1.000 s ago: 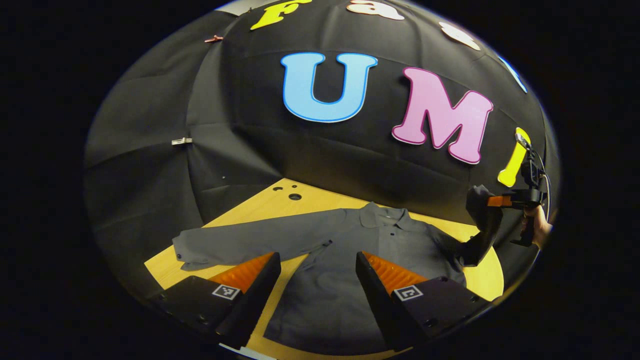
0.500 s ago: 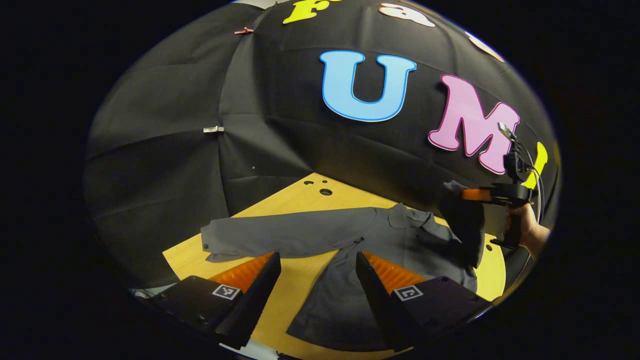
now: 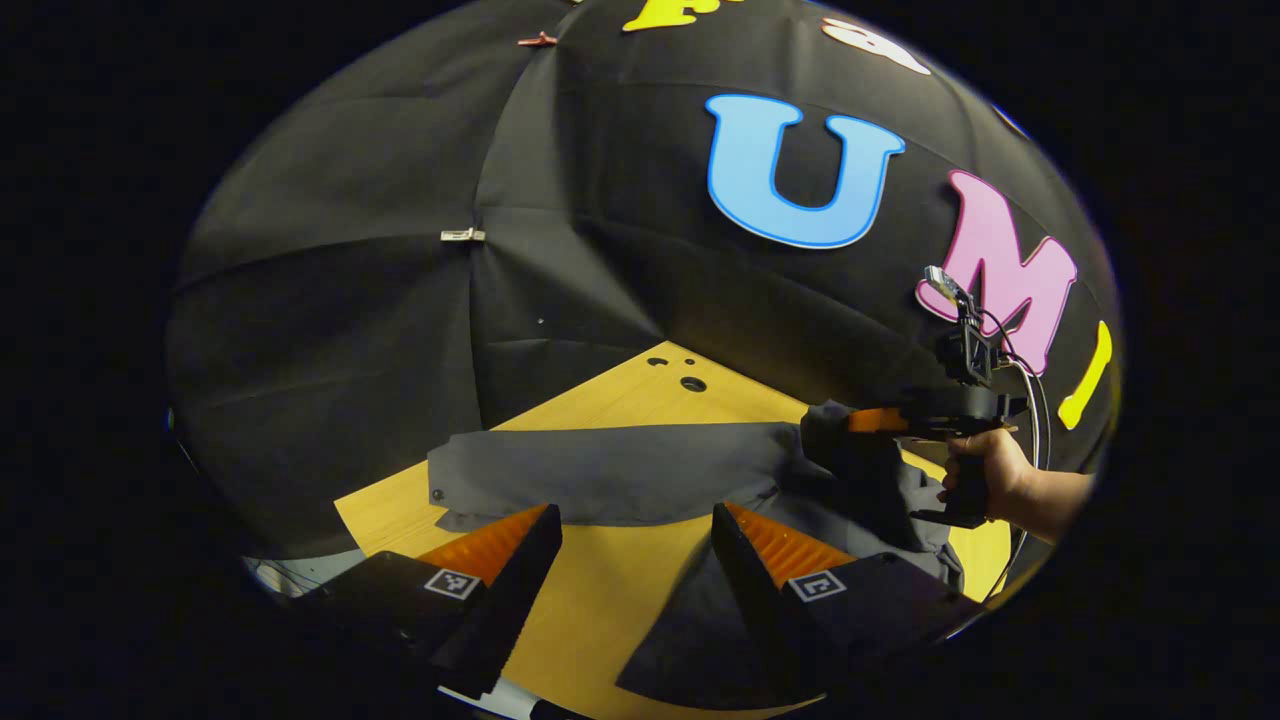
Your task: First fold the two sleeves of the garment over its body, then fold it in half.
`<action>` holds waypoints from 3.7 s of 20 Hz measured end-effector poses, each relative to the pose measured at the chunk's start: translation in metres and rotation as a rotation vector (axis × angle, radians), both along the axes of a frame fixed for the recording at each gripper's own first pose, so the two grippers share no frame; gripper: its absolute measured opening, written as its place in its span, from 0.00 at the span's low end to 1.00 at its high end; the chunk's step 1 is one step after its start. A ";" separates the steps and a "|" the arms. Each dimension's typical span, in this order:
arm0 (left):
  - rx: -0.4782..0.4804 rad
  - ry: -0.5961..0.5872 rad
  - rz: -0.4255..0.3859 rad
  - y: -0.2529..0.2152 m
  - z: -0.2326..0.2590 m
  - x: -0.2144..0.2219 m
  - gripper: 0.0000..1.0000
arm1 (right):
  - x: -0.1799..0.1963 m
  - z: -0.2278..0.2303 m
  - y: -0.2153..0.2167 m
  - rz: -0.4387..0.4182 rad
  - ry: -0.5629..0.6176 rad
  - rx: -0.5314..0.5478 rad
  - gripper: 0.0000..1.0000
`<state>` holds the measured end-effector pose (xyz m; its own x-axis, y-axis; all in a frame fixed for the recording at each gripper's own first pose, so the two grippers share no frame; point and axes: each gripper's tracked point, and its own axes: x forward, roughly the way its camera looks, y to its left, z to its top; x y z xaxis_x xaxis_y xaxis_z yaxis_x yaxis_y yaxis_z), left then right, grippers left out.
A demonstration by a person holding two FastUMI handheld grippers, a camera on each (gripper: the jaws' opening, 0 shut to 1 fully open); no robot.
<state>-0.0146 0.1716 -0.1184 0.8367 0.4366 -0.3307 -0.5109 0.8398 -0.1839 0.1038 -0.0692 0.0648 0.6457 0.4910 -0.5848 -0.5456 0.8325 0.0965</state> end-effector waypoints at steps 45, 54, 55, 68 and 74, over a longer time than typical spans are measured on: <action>0.119 0.404 -0.094 0.184 -0.140 0.082 0.06 | -0.198 0.061 -0.374 -0.709 -0.104 -0.039 1.00; 0.101 0.295 -0.095 0.135 -0.052 0.114 0.05 | -0.202 0.043 -0.424 -0.789 -0.070 0.016 0.98; 0.115 0.284 -0.113 0.125 -0.040 0.124 0.05 | -0.205 0.036 -0.425 -0.793 -0.056 0.023 0.98; 0.259 0.127 -0.457 -0.082 0.053 0.231 0.05 | -0.220 0.003 -0.431 -0.727 0.010 0.011 0.98; 0.170 0.087 -0.547 -0.189 0.043 0.263 0.05 | -0.208 -0.016 -0.439 -0.684 0.056 0.036 0.99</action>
